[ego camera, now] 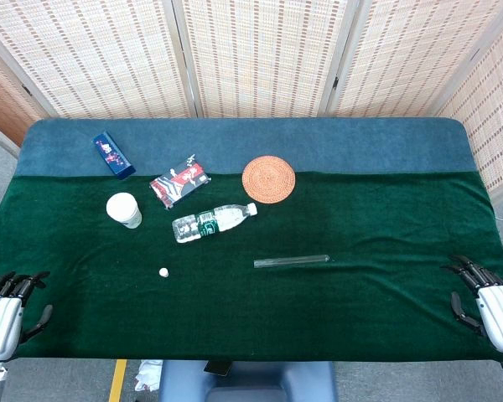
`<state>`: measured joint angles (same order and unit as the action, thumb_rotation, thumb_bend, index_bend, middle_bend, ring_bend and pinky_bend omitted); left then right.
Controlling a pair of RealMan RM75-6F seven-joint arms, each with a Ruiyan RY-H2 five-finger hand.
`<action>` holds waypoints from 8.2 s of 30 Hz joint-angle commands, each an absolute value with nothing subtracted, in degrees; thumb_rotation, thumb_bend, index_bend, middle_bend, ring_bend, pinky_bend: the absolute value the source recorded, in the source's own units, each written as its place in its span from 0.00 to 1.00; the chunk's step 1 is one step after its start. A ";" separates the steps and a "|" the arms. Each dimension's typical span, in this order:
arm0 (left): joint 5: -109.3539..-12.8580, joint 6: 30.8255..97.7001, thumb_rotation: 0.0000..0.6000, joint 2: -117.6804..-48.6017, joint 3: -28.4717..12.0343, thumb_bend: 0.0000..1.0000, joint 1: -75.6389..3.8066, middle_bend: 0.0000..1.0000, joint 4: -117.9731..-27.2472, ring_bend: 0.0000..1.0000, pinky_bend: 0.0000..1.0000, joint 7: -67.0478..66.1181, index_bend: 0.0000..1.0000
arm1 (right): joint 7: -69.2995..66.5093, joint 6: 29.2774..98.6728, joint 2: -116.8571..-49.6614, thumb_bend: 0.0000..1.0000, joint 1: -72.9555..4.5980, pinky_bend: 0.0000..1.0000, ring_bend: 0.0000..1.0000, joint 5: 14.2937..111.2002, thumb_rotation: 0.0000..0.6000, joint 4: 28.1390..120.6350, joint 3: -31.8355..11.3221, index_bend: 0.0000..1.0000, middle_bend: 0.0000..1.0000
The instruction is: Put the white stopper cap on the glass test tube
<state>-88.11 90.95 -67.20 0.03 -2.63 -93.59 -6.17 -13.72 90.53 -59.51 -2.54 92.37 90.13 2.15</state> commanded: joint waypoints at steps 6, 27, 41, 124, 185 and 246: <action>-87.89 88.82 1.00 -66.43 -0.10 0.41 -3.36 0.42 -95.48 0.29 0.19 -7.56 0.27 | -13.50 90.47 -59.76 0.64 -2.51 0.33 0.25 92.40 1.00 89.79 1.36 0.27 0.22; -93.39 77.61 1.00 -69.35 -5.06 0.45 -16.17 0.77 -92.46 0.64 0.64 -6.97 0.49 | -13.05 87.87 -59.47 0.64 -3.89 0.33 0.26 92.33 1.00 90.68 -0.04 0.27 0.22; -91.29 63.55 1.00 -76.96 -6.06 0.43 -27.37 0.98 -85.95 0.87 0.79 -11.96 0.46 | -13.17 86.24 -59.62 0.64 -4.46 0.35 0.26 91.47 1.00 90.49 -0.53 0.27 0.22; -84.38 68.96 1.00 -79.14 -2.39 0.45 -27.58 0.99 -87.70 0.87 0.79 -12.24 0.59 | 0.32 72.40 -63.40 0.52 -16.13 1.00 0.91 92.26 1.00 99.60 -4.82 0.33 0.74; -87.54 71.61 1.00 -76.99 -0.46 0.45 -23.03 0.99 -87.47 0.87 0.79 -8.76 0.58 | 37.73 53.05 -95.04 0.44 -43.49 1.00 1.00 54.73 1.00 83.73 -7.14 0.49 0.90; -95.64 78.84 1.00 -76.56 -6.48 0.45 -26.92 0.99 -99.82 0.87 0.79 5.84 0.59 | 2.25 54.68 -99.87 0.44 -42.27 1.00 1.00 61.50 1.00 95.63 -15.24 0.81 0.95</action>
